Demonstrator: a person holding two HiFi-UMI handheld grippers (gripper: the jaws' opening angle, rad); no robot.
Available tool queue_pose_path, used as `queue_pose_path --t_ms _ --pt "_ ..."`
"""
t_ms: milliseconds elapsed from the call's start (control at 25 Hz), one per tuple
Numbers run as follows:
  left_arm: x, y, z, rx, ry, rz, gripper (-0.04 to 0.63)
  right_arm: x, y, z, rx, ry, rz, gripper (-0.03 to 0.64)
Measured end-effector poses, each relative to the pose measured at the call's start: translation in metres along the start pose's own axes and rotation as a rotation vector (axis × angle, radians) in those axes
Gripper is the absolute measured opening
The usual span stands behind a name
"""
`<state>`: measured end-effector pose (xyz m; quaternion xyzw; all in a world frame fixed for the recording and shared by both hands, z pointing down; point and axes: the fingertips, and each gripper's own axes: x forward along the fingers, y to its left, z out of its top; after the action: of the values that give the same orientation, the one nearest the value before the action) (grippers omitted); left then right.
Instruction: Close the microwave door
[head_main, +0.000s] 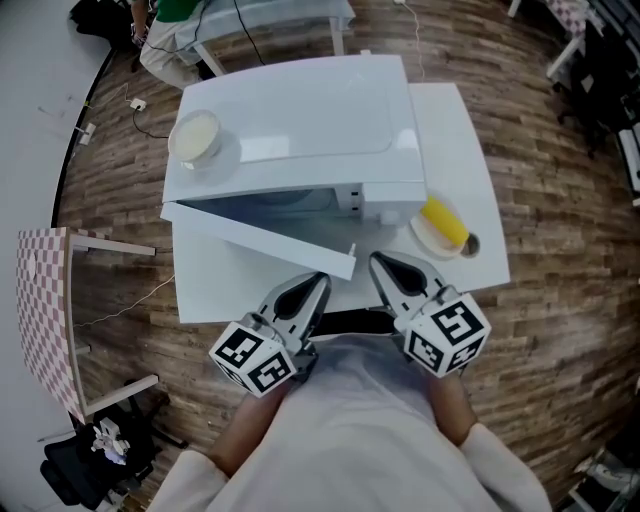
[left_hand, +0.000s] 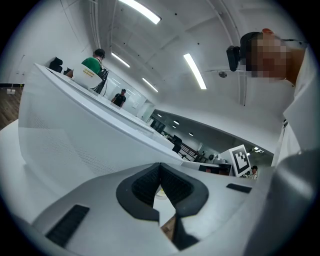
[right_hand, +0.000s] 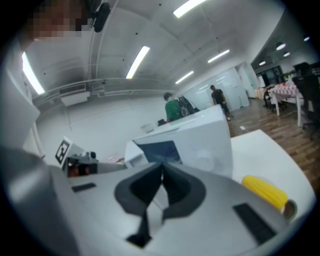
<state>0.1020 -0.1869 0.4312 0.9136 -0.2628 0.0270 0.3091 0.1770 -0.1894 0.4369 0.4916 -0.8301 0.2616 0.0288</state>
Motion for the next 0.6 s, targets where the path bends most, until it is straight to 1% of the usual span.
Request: queue_pose_path --t_ms 200,400,600 --pt "0.009 0.000 0.003 0.022 0.007 -0.019 0.018 0.005 -0.005 -0.001 0.002 0.012 0.005 0.023" --pt "0.016 0.003 0.005 0.005 0.003 -0.019 0.018 0.008 -0.010 0.000 0.004 0.014 0.004 0.023" --pt "0.023 0.001 0.009 0.016 0.005 -0.035 0.018 0.007 -0.014 0.005 0.006 0.006 -0.004 0.023"
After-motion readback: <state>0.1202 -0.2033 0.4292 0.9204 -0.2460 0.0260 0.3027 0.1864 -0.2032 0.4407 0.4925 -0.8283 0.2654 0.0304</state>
